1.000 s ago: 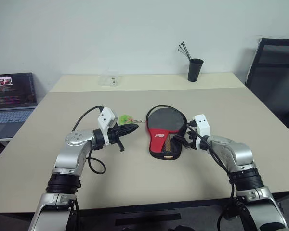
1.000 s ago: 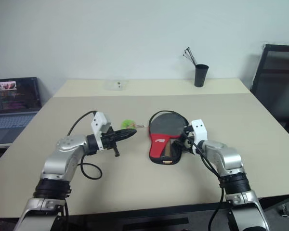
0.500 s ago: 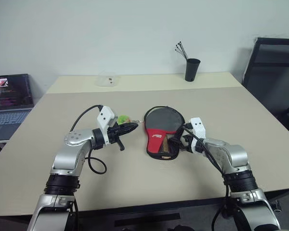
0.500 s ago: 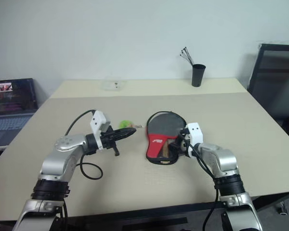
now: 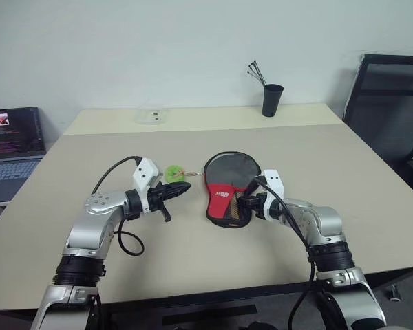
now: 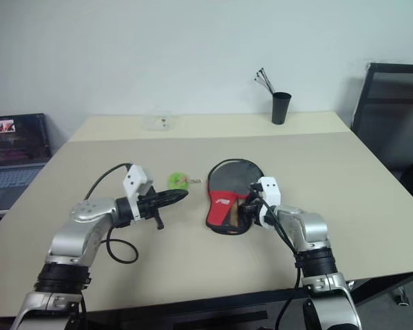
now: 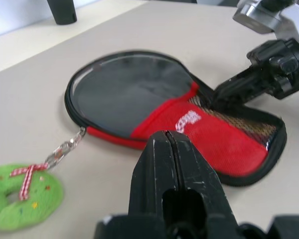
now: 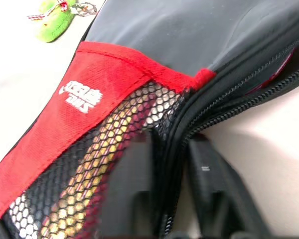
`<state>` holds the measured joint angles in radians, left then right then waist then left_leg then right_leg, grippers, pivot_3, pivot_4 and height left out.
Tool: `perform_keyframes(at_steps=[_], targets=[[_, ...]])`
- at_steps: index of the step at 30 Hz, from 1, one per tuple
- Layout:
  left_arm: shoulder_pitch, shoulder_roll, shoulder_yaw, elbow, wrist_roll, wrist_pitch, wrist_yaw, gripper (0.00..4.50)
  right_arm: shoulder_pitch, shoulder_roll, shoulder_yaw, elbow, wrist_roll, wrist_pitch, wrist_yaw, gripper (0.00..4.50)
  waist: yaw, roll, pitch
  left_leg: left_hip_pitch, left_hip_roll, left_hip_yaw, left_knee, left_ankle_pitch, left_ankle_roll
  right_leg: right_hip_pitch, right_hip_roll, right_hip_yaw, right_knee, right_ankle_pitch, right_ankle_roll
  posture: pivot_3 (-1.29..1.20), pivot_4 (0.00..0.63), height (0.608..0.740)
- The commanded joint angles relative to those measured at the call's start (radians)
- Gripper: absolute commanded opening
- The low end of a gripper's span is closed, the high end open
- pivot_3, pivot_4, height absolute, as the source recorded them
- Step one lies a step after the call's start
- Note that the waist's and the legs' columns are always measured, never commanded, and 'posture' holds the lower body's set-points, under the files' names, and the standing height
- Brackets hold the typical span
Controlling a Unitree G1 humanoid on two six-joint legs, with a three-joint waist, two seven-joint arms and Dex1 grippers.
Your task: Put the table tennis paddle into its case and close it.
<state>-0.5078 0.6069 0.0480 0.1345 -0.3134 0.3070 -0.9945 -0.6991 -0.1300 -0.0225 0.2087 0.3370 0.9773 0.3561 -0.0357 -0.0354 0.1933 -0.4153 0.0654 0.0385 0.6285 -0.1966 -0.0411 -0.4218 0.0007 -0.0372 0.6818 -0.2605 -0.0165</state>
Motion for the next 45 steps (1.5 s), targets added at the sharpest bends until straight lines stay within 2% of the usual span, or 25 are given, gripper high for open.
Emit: perform_keyframes(at_steps=[1,12,18,28,40,45], targets=[[0.038,0.049,0.037,-0.061,-0.033,0.010,-0.031,0.00,-0.021,0.022,0.013,0.001,0.029,0.024,0.030,0.01,-0.002,0.000,0.000,0.000,0.000,0.000,0.000,0.000,0.000,0.000,0.000,0.000,0.000,0.000,0.000,0.00,0.150,0.740],[0.231,0.195,0.048,-0.188,-0.119,0.074,-0.191,0.00,0.001,-0.022,0.085,-0.219,0.146,0.248,0.154,0.01,-0.006,0.000,0.000,-0.002,0.001,0.000,-0.003,0.000,0.000,-0.003,0.000,0.000,-0.001,-0.001,-0.001,0.00,0.150,0.740],[0.277,0.193,0.037,-0.250,-0.135,0.098,-0.193,0.00,0.048,-0.027,0.070,-0.302,0.170,0.316,0.125,0.01,0.005,0.000,0.000,-0.002,0.000,0.000,-0.002,0.000,0.000,-0.002,-0.002,0.000,-0.001,-0.001,-0.001,0.00,0.150,0.740],[0.269,0.182,0.024,-0.251,-0.135,0.102,-0.199,0.00,0.206,-0.005,-0.058,-0.517,0.212,0.470,0.020,0.01,0.007,0.000,0.000,-0.002,-0.001,0.000,-0.003,0.000,0.000,-0.002,-0.002,-0.001,-0.002,-0.001,-0.001,0.00,0.150,0.740],[0.237,0.178,-0.004,-0.213,-0.126,0.078,-0.230,0.00,0.274,0.140,-0.111,-0.666,0.236,0.616,-0.056,0.01,0.005,0.000,0.000,-0.002,-0.001,-0.001,-0.003,0.000,0.000,-0.002,-0.002,-0.001,-0.002,-0.001,-0.001,0.00,0.150,0.740],[0.245,0.178,-0.001,-0.212,-0.125,0.072,-0.230,0.00,0.277,0.156,-0.093,-0.666,0.228,0.622,-0.059,0.01,0.005,0.000,0.000,-0.002,0.000,-0.002,-0.003,0.000,0.000,-0.002,-0.002,-0.001,-0.002,-0.001,-0.001,0.00,0.150,0.740]])
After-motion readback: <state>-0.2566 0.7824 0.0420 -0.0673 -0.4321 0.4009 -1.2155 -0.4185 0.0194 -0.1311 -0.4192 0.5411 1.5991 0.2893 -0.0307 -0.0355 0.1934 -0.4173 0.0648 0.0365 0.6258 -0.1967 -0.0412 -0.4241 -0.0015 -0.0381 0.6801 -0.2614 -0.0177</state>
